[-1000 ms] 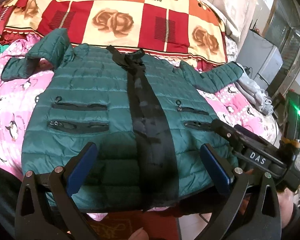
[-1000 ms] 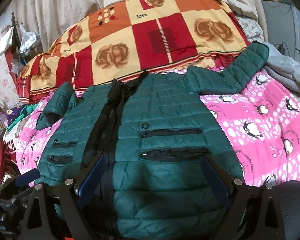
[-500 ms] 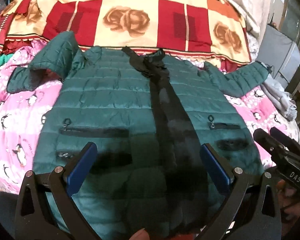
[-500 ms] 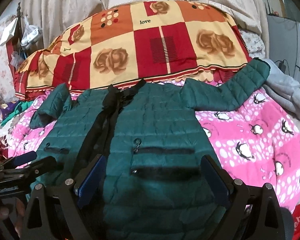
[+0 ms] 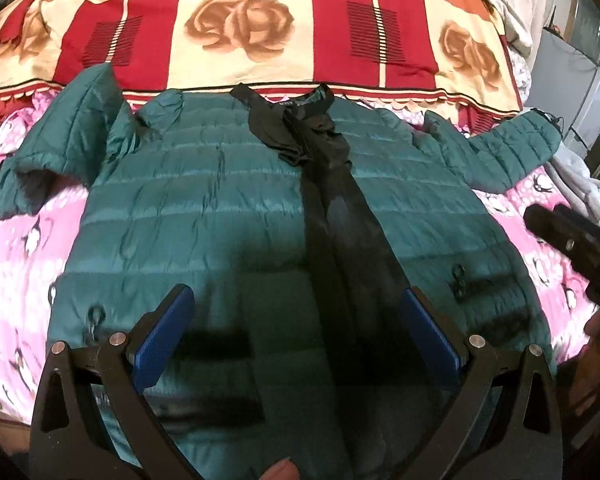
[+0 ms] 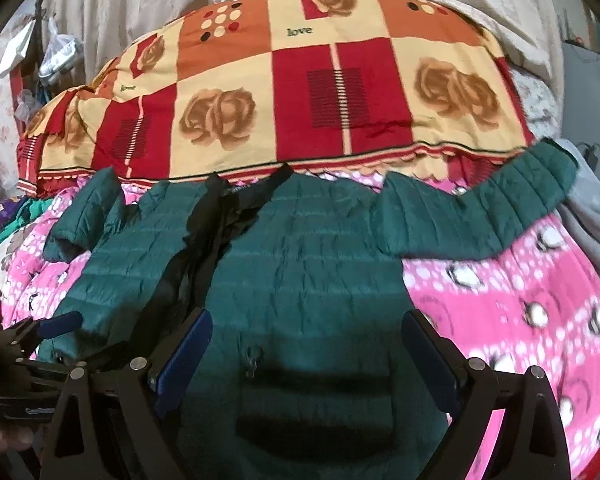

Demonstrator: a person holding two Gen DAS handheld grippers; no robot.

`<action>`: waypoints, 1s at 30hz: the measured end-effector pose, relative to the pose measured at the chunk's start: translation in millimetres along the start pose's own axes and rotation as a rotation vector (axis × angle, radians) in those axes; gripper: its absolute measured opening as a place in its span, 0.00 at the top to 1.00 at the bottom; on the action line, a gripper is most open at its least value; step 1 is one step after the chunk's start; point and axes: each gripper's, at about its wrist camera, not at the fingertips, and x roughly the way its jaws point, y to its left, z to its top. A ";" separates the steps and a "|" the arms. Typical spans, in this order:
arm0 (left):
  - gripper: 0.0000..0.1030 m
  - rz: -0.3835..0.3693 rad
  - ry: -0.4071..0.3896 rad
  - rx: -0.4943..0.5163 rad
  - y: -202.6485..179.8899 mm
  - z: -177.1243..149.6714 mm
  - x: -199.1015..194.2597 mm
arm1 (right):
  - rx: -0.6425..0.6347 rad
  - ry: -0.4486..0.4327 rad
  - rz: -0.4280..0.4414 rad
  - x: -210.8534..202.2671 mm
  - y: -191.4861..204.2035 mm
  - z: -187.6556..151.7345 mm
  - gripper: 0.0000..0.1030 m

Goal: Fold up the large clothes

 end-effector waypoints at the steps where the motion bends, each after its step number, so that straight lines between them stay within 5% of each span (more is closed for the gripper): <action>1: 0.00 0.003 0.002 0.003 0.7 2.4 2.4 | -0.010 0.003 0.003 3.7 -0.4 5.6 0.08; 8: 0.00 0.012 -0.007 0.024 17.3 29.3 17.7 | -0.030 0.109 0.117 48.7 -0.6 36.3 0.08; 16: 0.00 0.063 0.028 0.032 48.2 53.1 62.3 | 0.094 0.177 0.154 93.9 0.4 20.8 0.08; 19: 0.00 0.069 0.066 -0.033 58.4 42.9 79.1 | 0.047 0.184 0.103 102.1 8.4 18.0 0.08; 23: 0.00 0.136 0.055 0.017 46.5 38.6 81.9 | 0.014 0.228 0.070 114.8 15.4 13.4 0.08; 30: 0.00 0.073 0.038 -0.012 57.7 33.7 80.8 | -0.004 0.283 0.015 131.4 20.9 -3.8 0.07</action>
